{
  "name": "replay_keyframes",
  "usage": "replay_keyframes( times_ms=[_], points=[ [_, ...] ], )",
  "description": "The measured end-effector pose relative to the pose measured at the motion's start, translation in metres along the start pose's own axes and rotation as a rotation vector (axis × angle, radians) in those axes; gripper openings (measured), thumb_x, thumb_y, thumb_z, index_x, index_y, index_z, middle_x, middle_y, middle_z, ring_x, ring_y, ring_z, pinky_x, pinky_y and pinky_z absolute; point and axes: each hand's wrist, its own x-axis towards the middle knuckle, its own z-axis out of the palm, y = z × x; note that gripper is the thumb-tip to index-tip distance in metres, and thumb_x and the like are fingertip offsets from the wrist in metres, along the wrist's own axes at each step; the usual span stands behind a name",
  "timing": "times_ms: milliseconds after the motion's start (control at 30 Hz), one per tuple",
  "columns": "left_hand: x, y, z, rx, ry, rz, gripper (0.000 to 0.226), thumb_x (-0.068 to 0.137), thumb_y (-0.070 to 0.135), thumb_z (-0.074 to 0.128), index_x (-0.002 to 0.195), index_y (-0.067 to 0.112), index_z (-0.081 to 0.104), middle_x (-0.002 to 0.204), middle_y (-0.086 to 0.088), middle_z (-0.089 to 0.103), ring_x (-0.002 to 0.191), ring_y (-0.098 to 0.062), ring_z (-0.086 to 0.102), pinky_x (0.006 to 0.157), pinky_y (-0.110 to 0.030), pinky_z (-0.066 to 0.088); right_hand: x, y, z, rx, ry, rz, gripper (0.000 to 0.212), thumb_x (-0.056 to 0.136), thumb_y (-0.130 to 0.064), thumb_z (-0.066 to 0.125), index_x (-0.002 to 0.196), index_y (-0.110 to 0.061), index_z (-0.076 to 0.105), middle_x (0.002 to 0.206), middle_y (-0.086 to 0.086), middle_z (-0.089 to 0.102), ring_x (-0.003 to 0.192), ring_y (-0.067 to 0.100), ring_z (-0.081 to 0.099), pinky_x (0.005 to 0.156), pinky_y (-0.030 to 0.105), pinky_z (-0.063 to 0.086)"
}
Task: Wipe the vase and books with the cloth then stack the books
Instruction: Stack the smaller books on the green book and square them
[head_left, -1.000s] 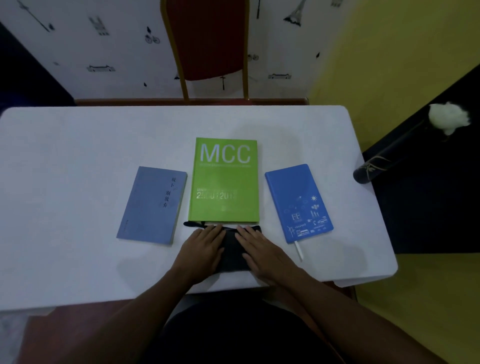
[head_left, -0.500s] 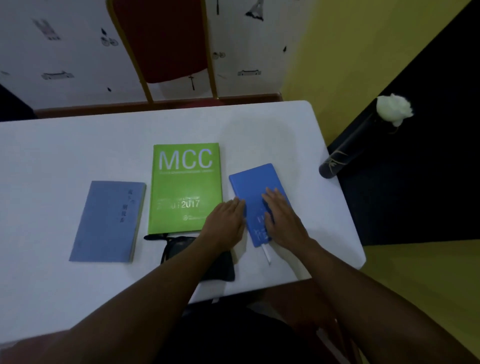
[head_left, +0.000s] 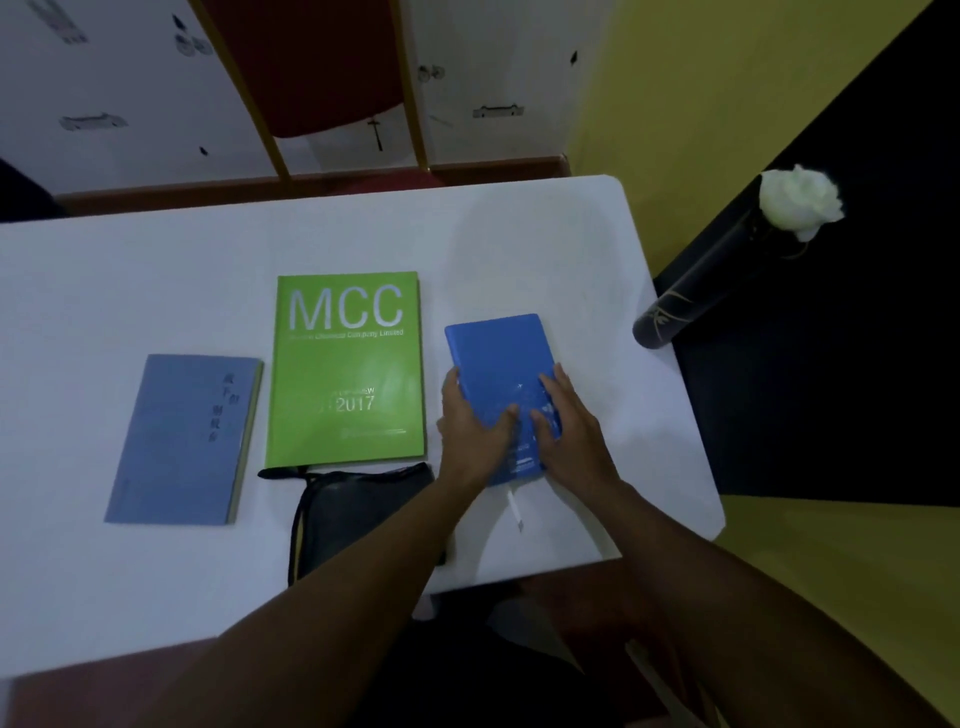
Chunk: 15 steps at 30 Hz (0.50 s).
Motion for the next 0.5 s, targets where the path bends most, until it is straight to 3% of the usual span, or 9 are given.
replay_keyframes(
  times_ms=[100, 200, 300, 400, 500],
  points=[
    [0.004, 0.011, -0.008, -0.170, 0.039, -0.087, 0.075, 0.098, 0.000, 0.060, 0.158, 0.022, 0.021, 0.139, -0.007, 0.052, 0.100, -0.008, 0.060, 0.086, -0.035, 0.060, 0.001, -0.003, -0.002, 0.053, 0.015, 0.054, 0.060, 0.105, -0.033, 0.055, 0.158, -0.020, 0.031, 0.168, 0.003, 0.029, 0.148, 0.020, 0.040, 0.115, 0.030, 0.040],
    [0.016, 0.015, -0.021, -0.266, 0.018, -0.114, 0.061, 0.099, -0.008, 0.053, 0.152, 0.019, 0.038, 0.139, -0.004, 0.057, 0.103, -0.009, 0.062, 0.064, -0.017, 0.060, 0.005, -0.012, 0.003, 0.088, 0.086, 0.096, 0.062, 0.101, -0.047, 0.058, 0.152, -0.020, 0.035, 0.154, 0.006, 0.045, 0.138, 0.020, 0.049, 0.112, 0.039, 0.048],
    [0.024, 0.015, -0.043, -0.305, 0.050, -0.088, 0.055, 0.101, -0.010, 0.049, 0.151, 0.011, 0.041, 0.138, -0.010, 0.062, 0.110, -0.018, 0.063, 0.068, -0.015, 0.059, 0.011, -0.038, 0.012, 0.150, 0.173, 0.148, 0.064, 0.096, -0.046, 0.066, 0.149, -0.017, 0.043, 0.143, 0.004, 0.055, 0.128, 0.017, 0.055, 0.103, 0.026, 0.046],
    [0.032, 0.009, -0.075, -0.279, 0.107, -0.041, 0.050, 0.103, -0.008, 0.046, 0.151, 0.007, 0.043, 0.135, -0.006, 0.061, 0.112, -0.019, 0.062, 0.070, -0.011, 0.057, 0.021, -0.072, 0.025, 0.301, 0.215, 0.194, 0.064, 0.092, -0.039, 0.075, 0.147, -0.016, 0.052, 0.135, 0.002, 0.065, 0.116, 0.017, 0.064, 0.091, 0.020, 0.055],
    [0.042, -0.001, -0.113, -0.149, 0.151, 0.030, 0.045, 0.106, 0.004, 0.047, 0.150, 0.009, 0.046, 0.135, -0.007, 0.063, 0.111, -0.018, 0.064, 0.084, -0.022, 0.059, 0.031, -0.104, 0.044, 0.381, 0.197, 0.180, 0.061, 0.091, -0.032, 0.077, 0.146, -0.016, 0.055, 0.132, 0.001, 0.069, 0.113, 0.014, 0.068, 0.094, 0.029, 0.059]
  ],
)
